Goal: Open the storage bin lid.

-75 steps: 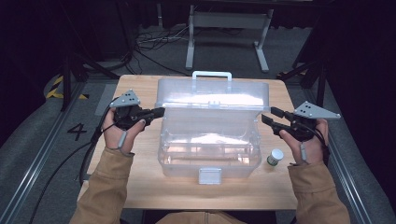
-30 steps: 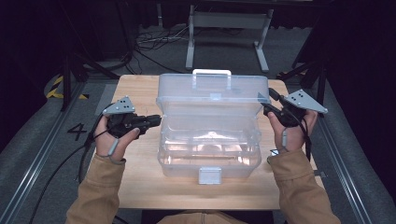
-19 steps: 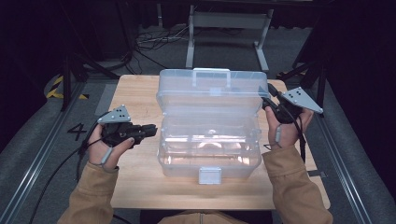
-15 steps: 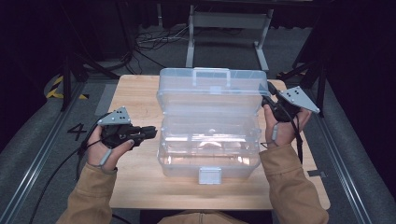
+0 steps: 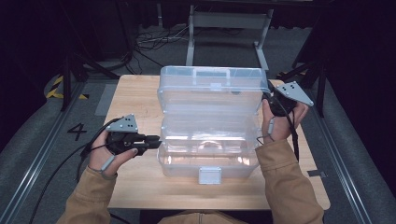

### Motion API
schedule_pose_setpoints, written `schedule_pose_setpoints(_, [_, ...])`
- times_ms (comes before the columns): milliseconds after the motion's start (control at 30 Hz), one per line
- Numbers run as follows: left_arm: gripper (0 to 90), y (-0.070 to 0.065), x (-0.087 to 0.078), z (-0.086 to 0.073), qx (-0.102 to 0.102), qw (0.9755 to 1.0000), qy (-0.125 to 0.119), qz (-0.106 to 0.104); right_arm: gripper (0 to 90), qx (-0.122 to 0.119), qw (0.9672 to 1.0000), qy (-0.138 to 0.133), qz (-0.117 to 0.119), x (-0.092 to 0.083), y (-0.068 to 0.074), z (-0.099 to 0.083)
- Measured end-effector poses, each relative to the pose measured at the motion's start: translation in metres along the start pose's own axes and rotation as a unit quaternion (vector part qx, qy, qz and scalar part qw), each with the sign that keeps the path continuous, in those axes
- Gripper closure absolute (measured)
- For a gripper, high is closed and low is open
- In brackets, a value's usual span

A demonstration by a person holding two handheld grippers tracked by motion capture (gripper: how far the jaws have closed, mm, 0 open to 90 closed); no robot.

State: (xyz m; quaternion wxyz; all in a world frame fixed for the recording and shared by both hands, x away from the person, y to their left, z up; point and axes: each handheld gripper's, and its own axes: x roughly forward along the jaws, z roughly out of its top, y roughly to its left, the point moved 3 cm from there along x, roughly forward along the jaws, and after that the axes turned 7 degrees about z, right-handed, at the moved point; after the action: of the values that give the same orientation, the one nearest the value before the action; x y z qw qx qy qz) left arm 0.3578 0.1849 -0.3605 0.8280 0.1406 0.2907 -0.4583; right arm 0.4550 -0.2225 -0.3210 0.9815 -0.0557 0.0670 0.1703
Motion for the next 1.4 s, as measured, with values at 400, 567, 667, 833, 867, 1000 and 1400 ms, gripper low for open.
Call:
schedule_pose_setpoints(400, [74.6, -0.011, 0.021, -0.006, 0.015, 0.9984, 0.035, -0.042, 79.8, 0.02, 0.9996, 0.013, 0.019, 0.006, -0.006, 0.001])
schedule_pose_setpoints(567, [71.3, -0.017, 0.029, -0.01, 0.031, 0.9957, 0.063, -0.061, 79.3, 0.026, 0.9993, 0.013, 0.025, 0.008, -0.008, 0.001])
schedule_pose_setpoints(667, [70.9, -0.02, 0.034, -0.012, 0.037, 0.9938, 0.077, -0.071, 79.2, 0.026, 0.9992, 0.014, 0.026, 0.008, -0.008, 0.001])
schedule_pose_setpoints(833, [69.0, -0.024, 0.047, -0.017, 0.044, 0.99, 0.104, -0.085, 79.1, 0.029, 0.9991, 0.016, 0.028, 0.009, -0.009, 0.002])
schedule_pose_setpoints(867, [68.7, -0.024, 0.05, -0.019, 0.043, 0.9893, 0.108, -0.088, 79.1, 0.029, 0.999, 0.016, 0.029, 0.01, -0.009, 0.002])
schedule_pose_setpoints(1000, [68.5, -0.025, 0.057, -0.023, 0.051, 0.987, 0.125, -0.087, 79.1, 0.031, 0.9989, 0.017, 0.03, 0.011, -0.01, 0.002])
schedule_pose_setpoints(1400, [73.2, -0.032, 0.075, -0.028, 0.058, 0.9835, 0.141, -0.097, 79.1, 0.035, 0.9985, 0.026, 0.033, 0.016, -0.012, 0.004])
